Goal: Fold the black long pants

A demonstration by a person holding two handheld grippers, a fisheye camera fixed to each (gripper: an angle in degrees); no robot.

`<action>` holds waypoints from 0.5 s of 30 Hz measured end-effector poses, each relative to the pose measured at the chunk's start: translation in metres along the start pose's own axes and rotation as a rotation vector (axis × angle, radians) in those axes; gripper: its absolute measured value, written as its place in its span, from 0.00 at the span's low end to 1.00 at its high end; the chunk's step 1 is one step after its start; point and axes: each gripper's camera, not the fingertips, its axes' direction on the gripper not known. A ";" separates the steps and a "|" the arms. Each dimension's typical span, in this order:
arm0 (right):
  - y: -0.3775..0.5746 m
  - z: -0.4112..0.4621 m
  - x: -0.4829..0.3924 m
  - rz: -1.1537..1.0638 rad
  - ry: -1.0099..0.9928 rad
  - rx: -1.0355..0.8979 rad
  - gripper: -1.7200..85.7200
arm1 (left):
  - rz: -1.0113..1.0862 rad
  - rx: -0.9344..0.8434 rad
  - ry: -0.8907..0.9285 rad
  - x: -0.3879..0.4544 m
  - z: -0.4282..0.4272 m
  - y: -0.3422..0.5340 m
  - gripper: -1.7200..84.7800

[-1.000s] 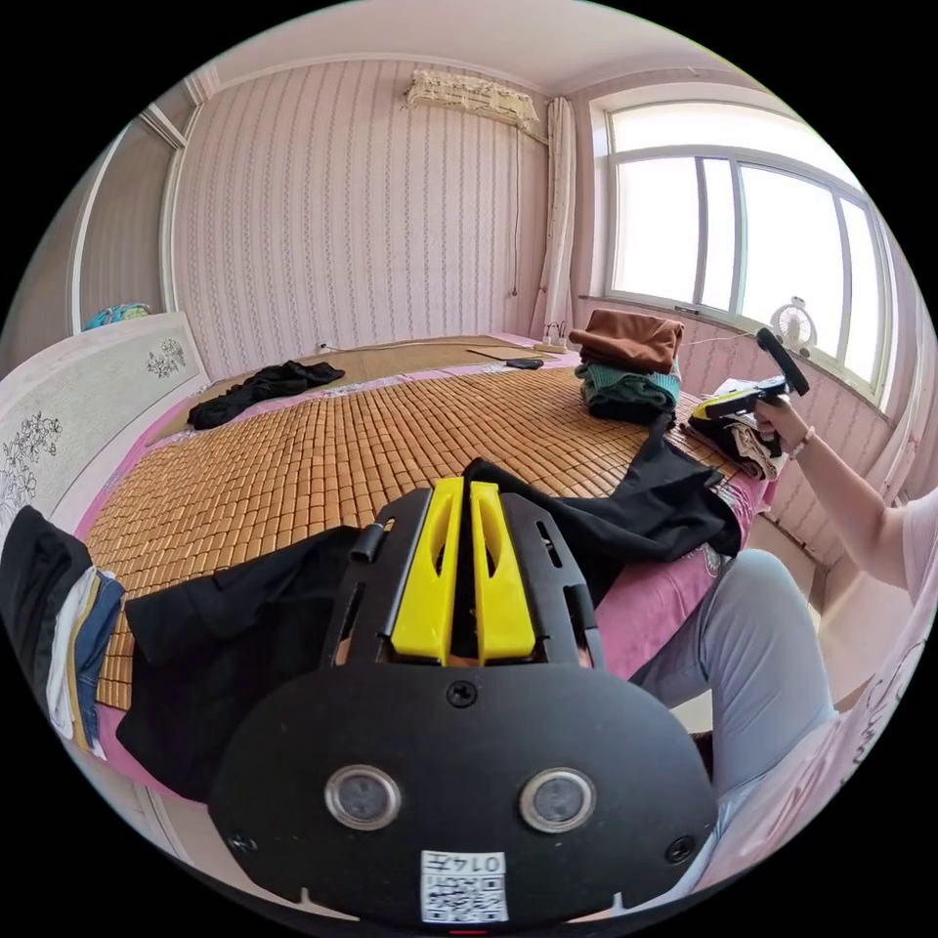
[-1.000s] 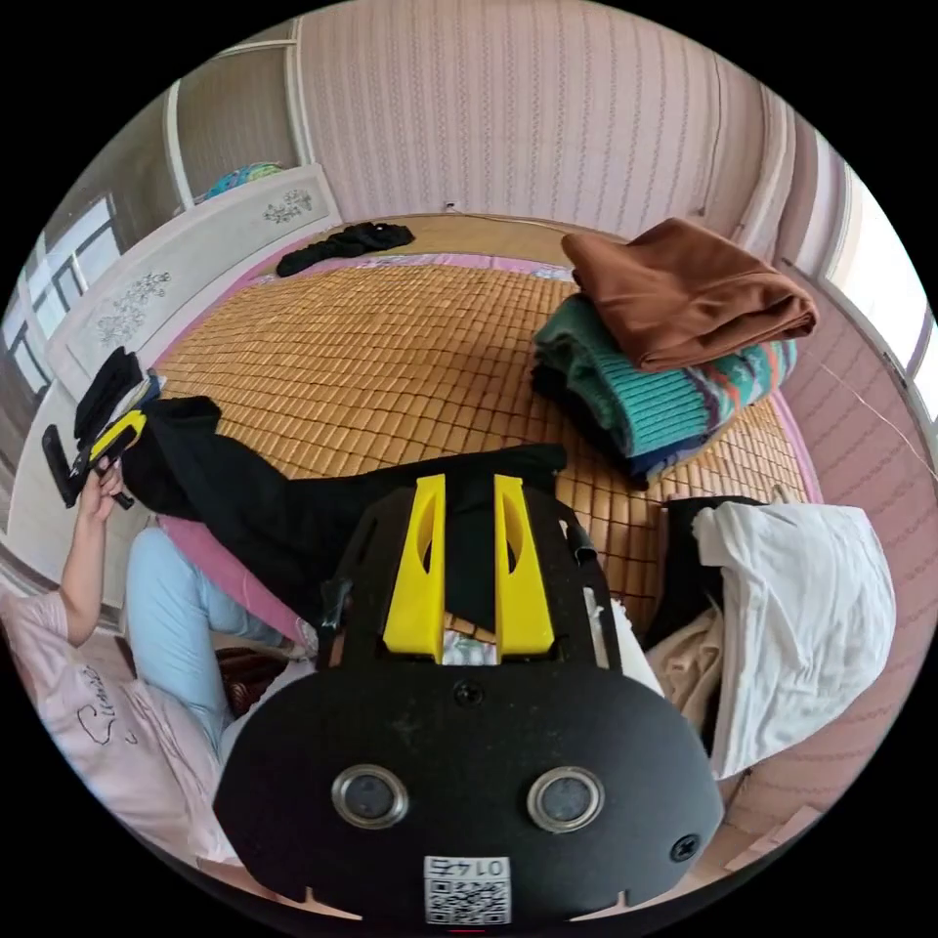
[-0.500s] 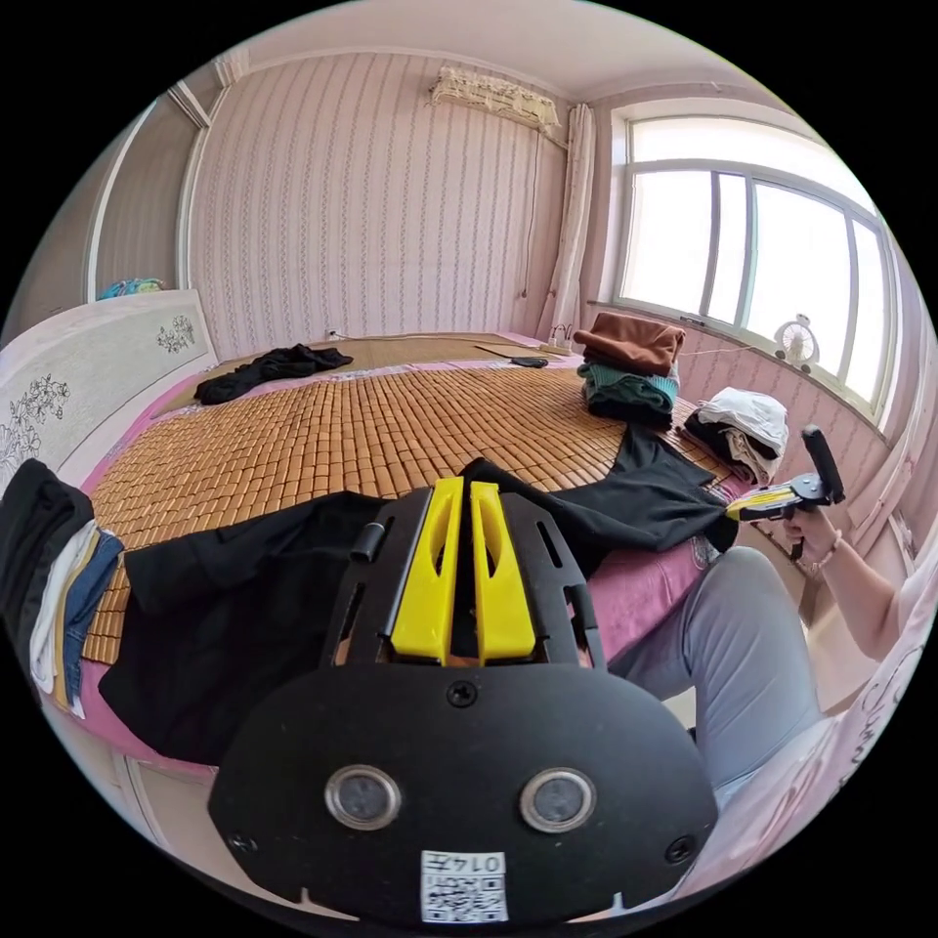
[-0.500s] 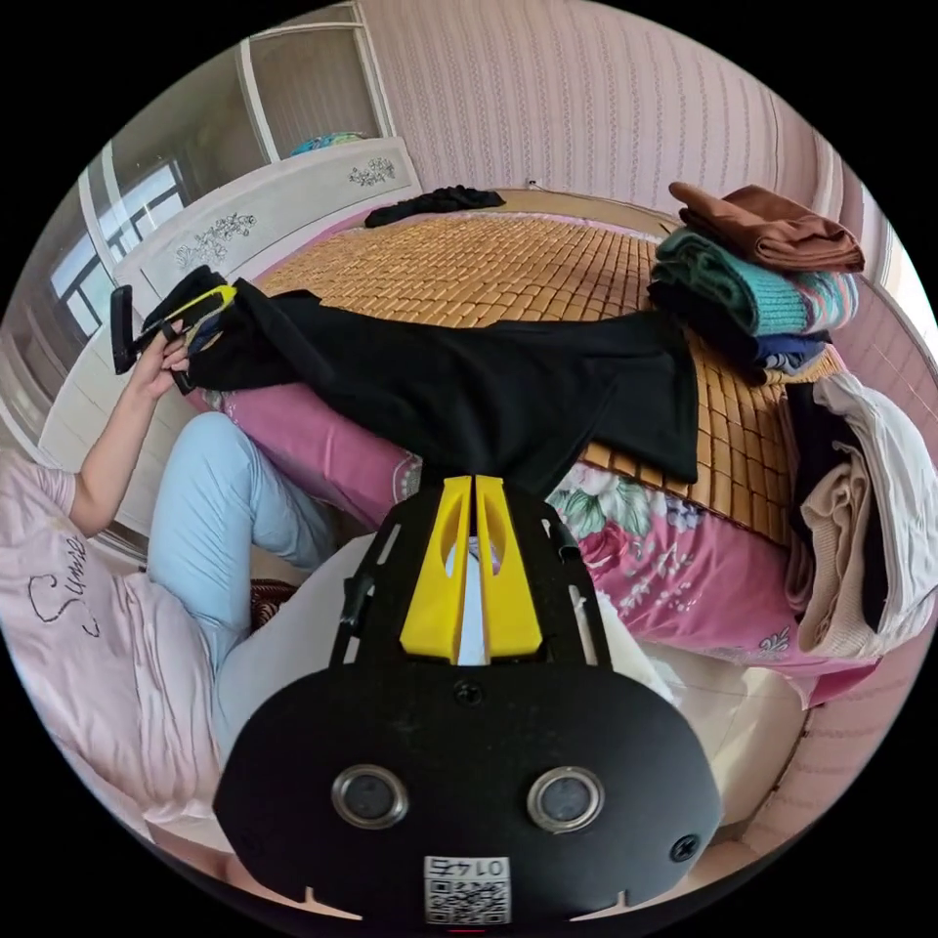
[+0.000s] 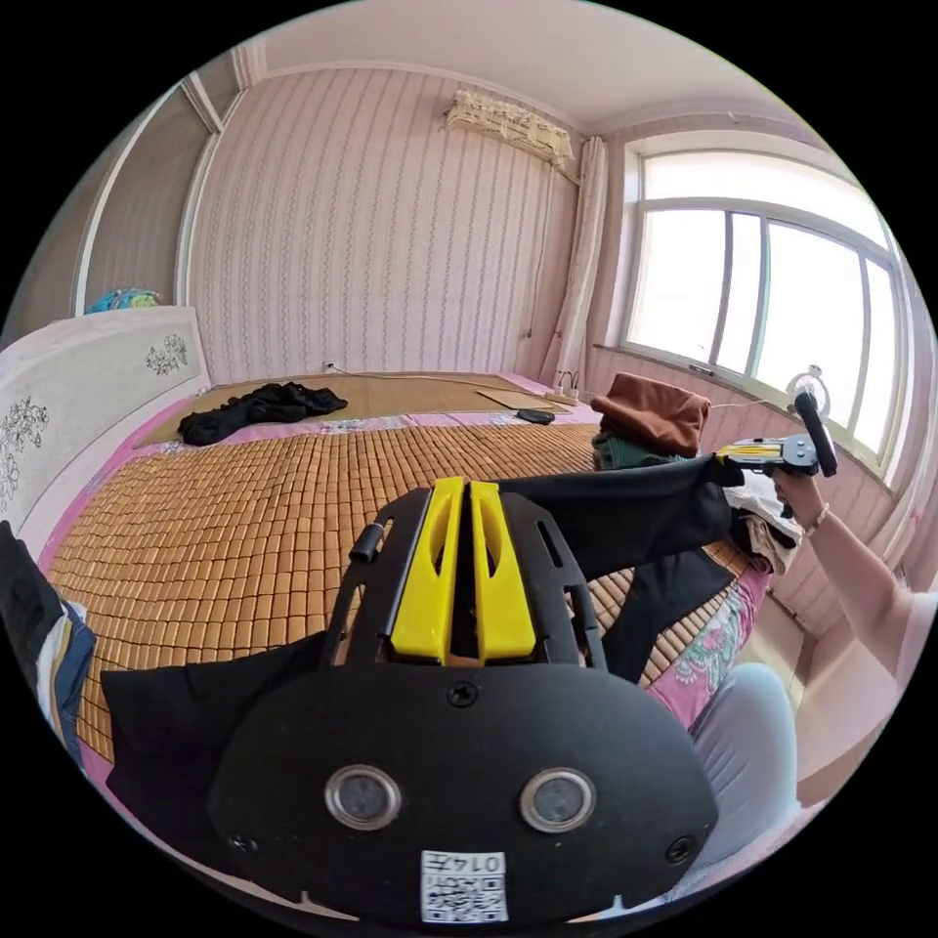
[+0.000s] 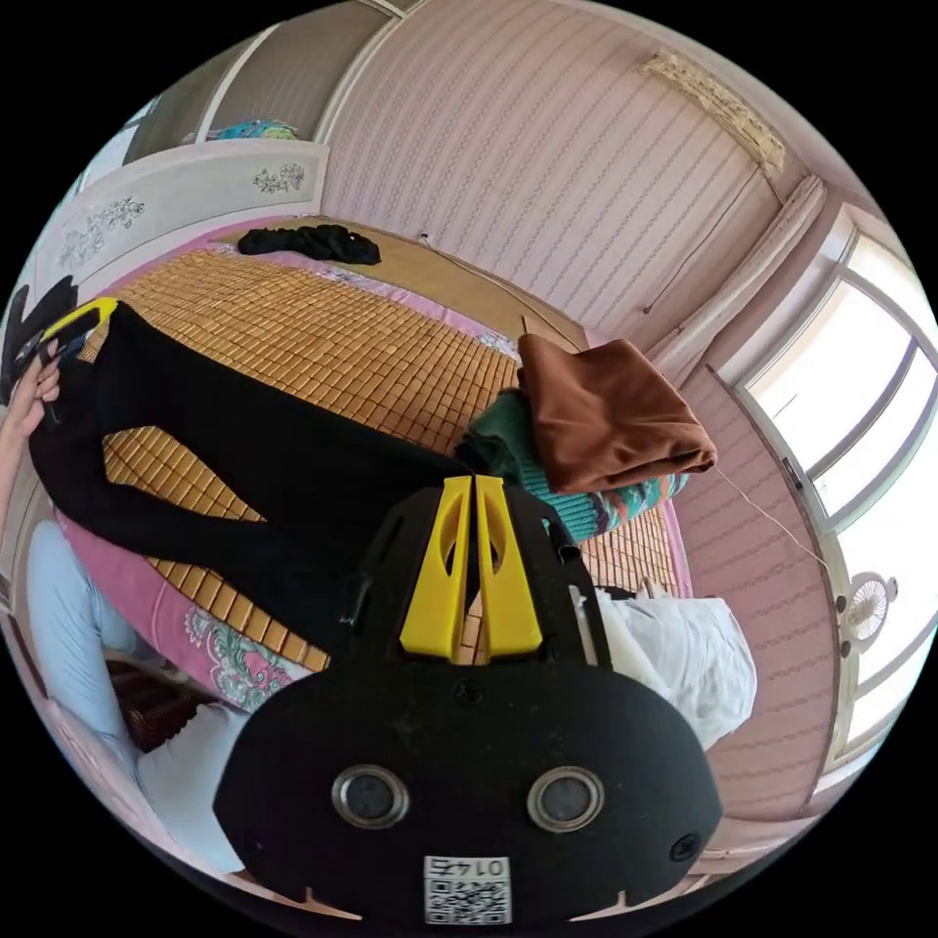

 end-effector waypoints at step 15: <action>0.134 0.081 0.055 0.416 -0.293 -0.181 0.13 | 0.418 -0.157 0.032 0.086 -0.075 0.163 0.09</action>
